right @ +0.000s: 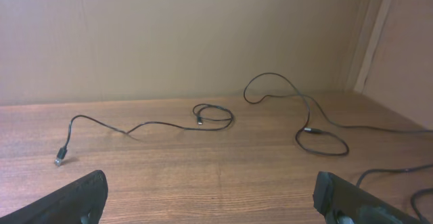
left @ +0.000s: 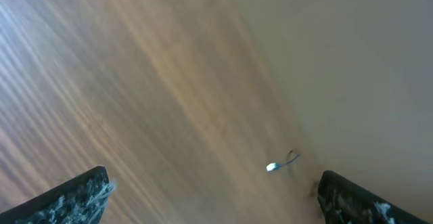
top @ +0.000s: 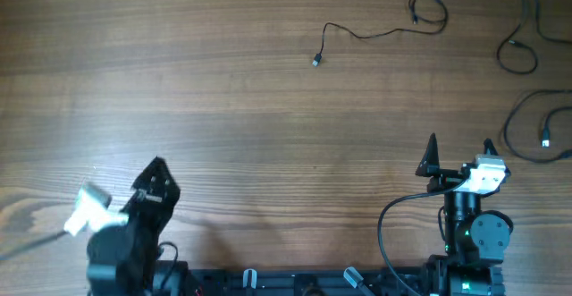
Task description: Untangle cables
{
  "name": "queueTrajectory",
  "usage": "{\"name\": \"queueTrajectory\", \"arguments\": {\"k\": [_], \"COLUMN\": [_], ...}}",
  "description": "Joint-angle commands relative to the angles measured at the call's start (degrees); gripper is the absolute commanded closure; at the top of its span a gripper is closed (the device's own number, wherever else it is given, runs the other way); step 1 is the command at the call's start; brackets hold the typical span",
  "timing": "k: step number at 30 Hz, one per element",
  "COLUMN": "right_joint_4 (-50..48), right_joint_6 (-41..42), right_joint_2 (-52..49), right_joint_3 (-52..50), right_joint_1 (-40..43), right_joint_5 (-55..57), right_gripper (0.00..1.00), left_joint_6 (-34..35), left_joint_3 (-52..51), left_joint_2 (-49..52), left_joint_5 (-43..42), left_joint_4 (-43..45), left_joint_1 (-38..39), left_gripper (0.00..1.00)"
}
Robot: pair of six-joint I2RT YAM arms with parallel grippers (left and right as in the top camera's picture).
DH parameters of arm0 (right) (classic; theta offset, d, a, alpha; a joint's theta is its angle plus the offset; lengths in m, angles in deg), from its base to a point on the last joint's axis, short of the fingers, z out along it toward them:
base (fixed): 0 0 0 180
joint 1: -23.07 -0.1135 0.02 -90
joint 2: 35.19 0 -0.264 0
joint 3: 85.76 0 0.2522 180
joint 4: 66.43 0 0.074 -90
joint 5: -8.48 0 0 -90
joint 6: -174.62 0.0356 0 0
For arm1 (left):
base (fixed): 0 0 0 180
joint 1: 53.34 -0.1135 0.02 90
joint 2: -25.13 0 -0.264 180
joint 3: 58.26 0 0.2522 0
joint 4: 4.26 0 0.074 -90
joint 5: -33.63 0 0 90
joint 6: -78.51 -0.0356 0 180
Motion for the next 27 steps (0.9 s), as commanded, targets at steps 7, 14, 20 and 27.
{"name": "queueTrajectory", "arguments": {"k": [7,14,20,27], "right_joint_4": [-0.2,-0.2,-0.2,-0.2], "right_joint_6": [-1.0,-1.0,-1.0,-1.0], "right_joint_2": [0.6,0.6,0.6,0.6], "right_joint_3": [-0.2,-0.2,-0.2,-0.2], "right_joint_1": [0.2,0.2,0.2,0.2], "right_joint_5": [-1.0,-1.0,-1.0,-1.0], "right_gripper": [0.0,0.0,0.0,0.0], "left_joint_6": [-2.3,-19.8,-37.0,-46.8], "left_joint_3": [-12.5,-26.1,-31.8,-33.2], "left_joint_2": [-8.5,-8.5,-8.5,-8.5], "left_joint_5": [-4.1,-10.1,-13.4,-14.2], "left_joint_4": [18.5,46.0,48.0,45.7], "left_joint_1": [-3.4,-0.9,-0.9,-0.9], "left_gripper": [0.0,0.0,0.0,0.0]}}
